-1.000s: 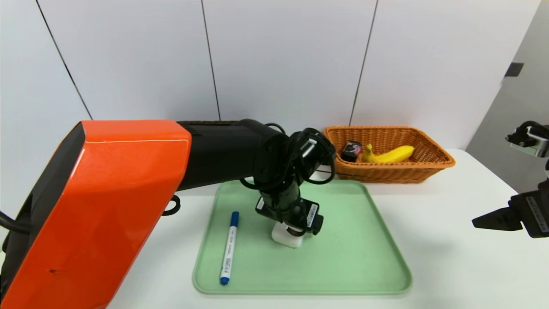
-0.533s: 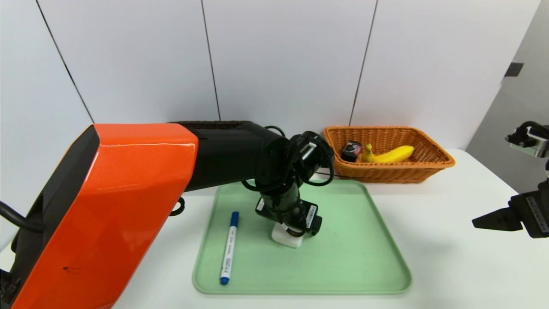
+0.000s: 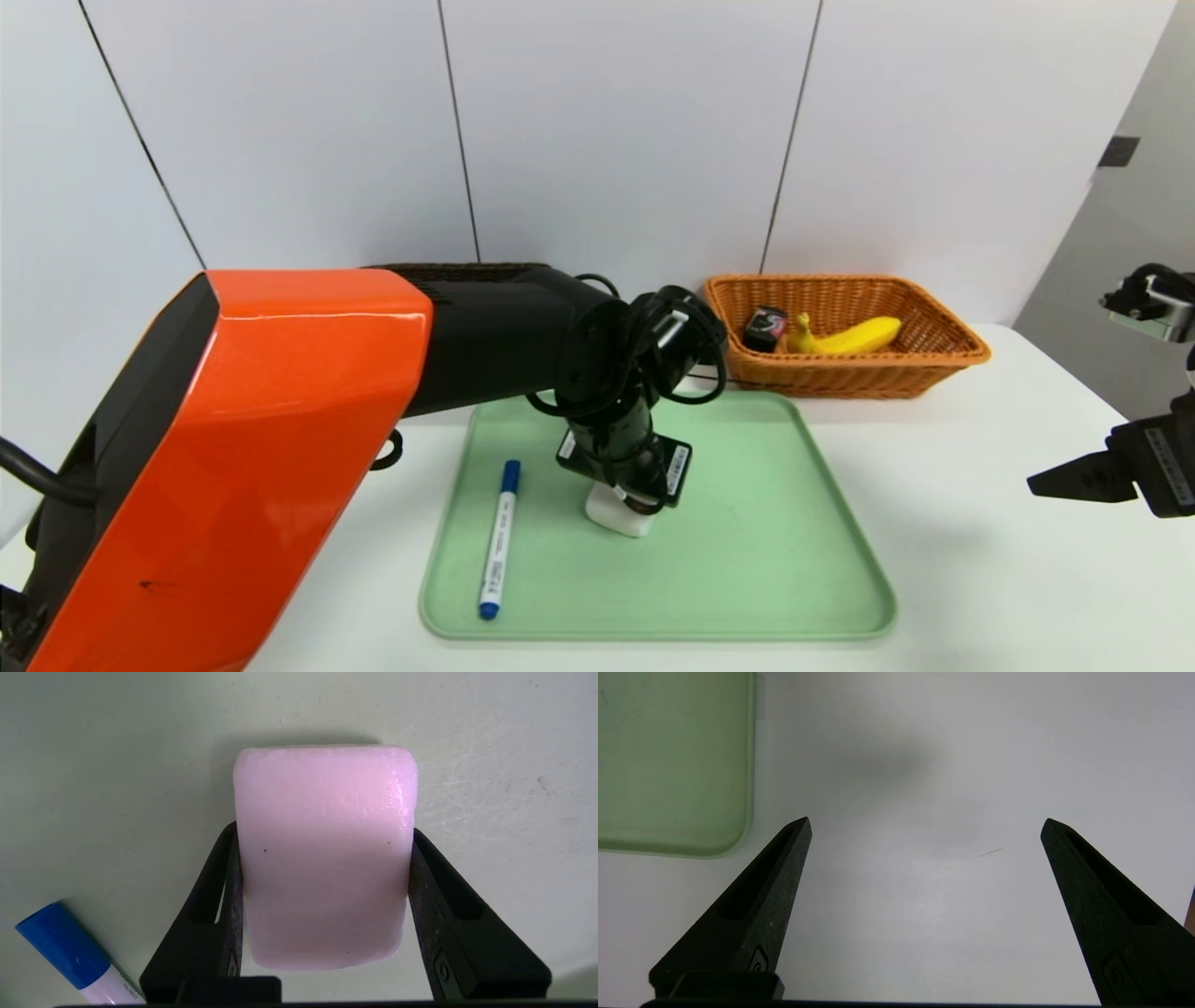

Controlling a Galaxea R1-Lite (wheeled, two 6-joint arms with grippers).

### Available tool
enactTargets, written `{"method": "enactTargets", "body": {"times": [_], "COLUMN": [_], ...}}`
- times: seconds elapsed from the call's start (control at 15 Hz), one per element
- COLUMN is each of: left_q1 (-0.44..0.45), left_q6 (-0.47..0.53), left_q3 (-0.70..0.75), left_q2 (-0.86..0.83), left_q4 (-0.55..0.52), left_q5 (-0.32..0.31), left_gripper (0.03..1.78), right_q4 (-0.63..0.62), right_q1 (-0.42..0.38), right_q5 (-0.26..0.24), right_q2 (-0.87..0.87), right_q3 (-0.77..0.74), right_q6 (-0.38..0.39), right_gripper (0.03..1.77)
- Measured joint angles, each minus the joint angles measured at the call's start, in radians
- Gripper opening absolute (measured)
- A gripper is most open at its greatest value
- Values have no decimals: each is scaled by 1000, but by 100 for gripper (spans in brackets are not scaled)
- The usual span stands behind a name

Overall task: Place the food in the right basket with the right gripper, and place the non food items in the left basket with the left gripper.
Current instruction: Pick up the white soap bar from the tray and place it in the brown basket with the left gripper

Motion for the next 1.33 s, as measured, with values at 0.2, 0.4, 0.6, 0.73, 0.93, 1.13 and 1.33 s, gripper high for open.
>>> {"method": "enactTargets", "body": {"times": [0.2,0.4,0.6,0.73,0.93,1.13,1.33], "left_q1": [0,-1,-2,1,37,138,254], "left_q6": [-16,-15,-17,-16,-11,-7,-6], "left_q3": [1,2,1,0,0,0,0], "left_q2": [-1,-18,-70,-128,-239,-343,-394], "left_q4": [1,5,-4,-13,-27,-55,-116], "left_q5": [0,-4,-3,-2,-1,0,-3], "left_gripper": [98,98,98,98,98,98,98], "right_q4": [0,0,0,0,0,0,1], "right_q1": [0,0,0,0,2,2,2], "right_q5": [0,0,-2,-2,-2,-2,-2], "right_q2": [0,0,0,0,3,4,4], "right_q3": [0,0,0,0,0,1,3], "right_q6": [1,1,3,3,3,7,5], "right_gripper": [170,170,170,170,170,170,170]}}
